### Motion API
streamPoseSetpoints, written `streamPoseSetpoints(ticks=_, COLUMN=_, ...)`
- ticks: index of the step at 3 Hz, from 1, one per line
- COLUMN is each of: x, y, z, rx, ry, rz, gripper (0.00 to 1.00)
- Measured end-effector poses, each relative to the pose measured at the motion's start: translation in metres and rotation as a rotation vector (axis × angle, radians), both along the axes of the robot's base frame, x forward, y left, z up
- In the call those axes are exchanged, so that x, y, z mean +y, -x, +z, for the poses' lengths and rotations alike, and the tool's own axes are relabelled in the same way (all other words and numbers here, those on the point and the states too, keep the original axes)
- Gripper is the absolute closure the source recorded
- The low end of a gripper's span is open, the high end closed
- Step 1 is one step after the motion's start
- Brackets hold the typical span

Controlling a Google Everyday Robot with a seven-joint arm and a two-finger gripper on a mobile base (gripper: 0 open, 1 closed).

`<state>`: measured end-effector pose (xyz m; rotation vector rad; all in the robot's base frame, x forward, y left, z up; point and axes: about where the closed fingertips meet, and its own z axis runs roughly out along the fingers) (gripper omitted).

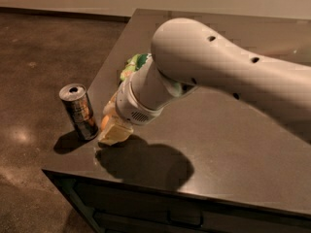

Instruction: Move orange near redbull can

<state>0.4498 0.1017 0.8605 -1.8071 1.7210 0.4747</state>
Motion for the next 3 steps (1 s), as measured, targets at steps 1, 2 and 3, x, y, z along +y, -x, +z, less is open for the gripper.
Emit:
streamPoseSetpoints(ticks=1, x=0.0009, y=0.0011, z=0.0015, rx=-0.004, ry=0.001, rz=0.002, gripper=0.14)
streamPoseSetpoints(ticks=2, x=0.0018, y=0.0022, z=0.0029, rx=-0.007, ry=0.002, rz=0.004, gripper=0.0)
streamPoseSetpoints(ticks=3, x=0.0018, y=0.0022, z=0.0029, rx=-0.007, ry=0.002, rz=0.004, gripper=0.0)
